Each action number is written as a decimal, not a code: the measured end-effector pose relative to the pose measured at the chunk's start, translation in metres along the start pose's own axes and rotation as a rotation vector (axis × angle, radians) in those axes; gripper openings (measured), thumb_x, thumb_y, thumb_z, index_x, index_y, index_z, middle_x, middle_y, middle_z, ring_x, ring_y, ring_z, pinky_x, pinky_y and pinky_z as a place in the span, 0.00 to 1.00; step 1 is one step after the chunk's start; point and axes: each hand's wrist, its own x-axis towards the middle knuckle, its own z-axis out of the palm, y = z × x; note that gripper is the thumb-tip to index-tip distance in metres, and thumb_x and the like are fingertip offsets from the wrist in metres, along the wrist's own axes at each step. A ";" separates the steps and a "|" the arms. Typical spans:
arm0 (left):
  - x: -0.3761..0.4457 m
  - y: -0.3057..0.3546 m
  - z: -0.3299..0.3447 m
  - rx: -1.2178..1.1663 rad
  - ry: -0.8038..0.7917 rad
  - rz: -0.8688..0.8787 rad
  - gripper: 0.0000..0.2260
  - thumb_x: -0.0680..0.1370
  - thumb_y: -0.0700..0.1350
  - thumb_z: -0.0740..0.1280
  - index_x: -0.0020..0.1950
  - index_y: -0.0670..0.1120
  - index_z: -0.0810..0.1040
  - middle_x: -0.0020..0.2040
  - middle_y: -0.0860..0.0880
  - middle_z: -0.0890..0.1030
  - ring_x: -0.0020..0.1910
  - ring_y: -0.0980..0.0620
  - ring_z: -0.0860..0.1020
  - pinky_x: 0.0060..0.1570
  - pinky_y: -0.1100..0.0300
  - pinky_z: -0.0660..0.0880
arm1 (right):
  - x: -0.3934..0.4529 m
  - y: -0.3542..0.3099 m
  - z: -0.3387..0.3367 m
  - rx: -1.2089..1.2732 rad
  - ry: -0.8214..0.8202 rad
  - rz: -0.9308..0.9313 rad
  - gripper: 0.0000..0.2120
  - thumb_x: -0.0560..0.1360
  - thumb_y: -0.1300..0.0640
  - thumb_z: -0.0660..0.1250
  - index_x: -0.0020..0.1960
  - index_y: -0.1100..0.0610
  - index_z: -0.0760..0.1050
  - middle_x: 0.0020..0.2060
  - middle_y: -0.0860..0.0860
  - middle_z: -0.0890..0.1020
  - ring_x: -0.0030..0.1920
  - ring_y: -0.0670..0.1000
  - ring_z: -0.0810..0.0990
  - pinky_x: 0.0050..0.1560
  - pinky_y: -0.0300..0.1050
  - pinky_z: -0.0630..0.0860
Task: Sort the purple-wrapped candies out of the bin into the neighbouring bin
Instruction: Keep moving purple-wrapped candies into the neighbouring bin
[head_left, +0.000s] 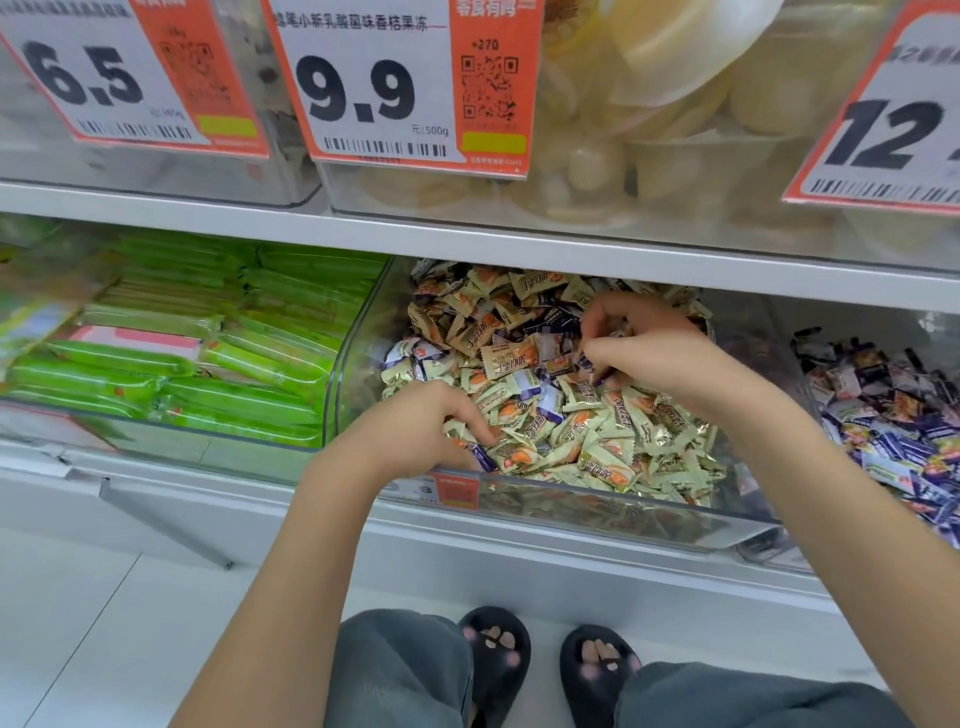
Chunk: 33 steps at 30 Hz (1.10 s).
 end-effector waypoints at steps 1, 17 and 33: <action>0.000 0.000 0.001 0.002 0.028 0.001 0.08 0.66 0.44 0.78 0.40 0.55 0.83 0.48 0.59 0.80 0.53 0.56 0.78 0.55 0.59 0.73 | 0.002 -0.002 0.002 -0.032 -0.018 0.002 0.10 0.69 0.63 0.64 0.33 0.50 0.74 0.33 0.48 0.79 0.30 0.49 0.77 0.31 0.42 0.76; -0.004 -0.001 0.009 -0.478 0.531 0.130 0.07 0.73 0.39 0.71 0.37 0.46 0.76 0.44 0.54 0.83 0.43 0.58 0.81 0.45 0.64 0.77 | 0.038 0.013 0.005 -0.566 -0.603 -0.066 0.27 0.69 0.41 0.72 0.62 0.26 0.65 0.73 0.40 0.62 0.66 0.54 0.72 0.62 0.58 0.74; 0.000 0.009 0.020 -0.343 0.444 0.006 0.03 0.78 0.44 0.64 0.45 0.50 0.72 0.36 0.41 0.79 0.21 0.58 0.64 0.27 0.55 0.68 | 0.041 0.021 0.013 -0.786 -0.447 -0.276 0.19 0.74 0.43 0.67 0.63 0.42 0.71 0.61 0.45 0.75 0.49 0.46 0.72 0.42 0.37 0.67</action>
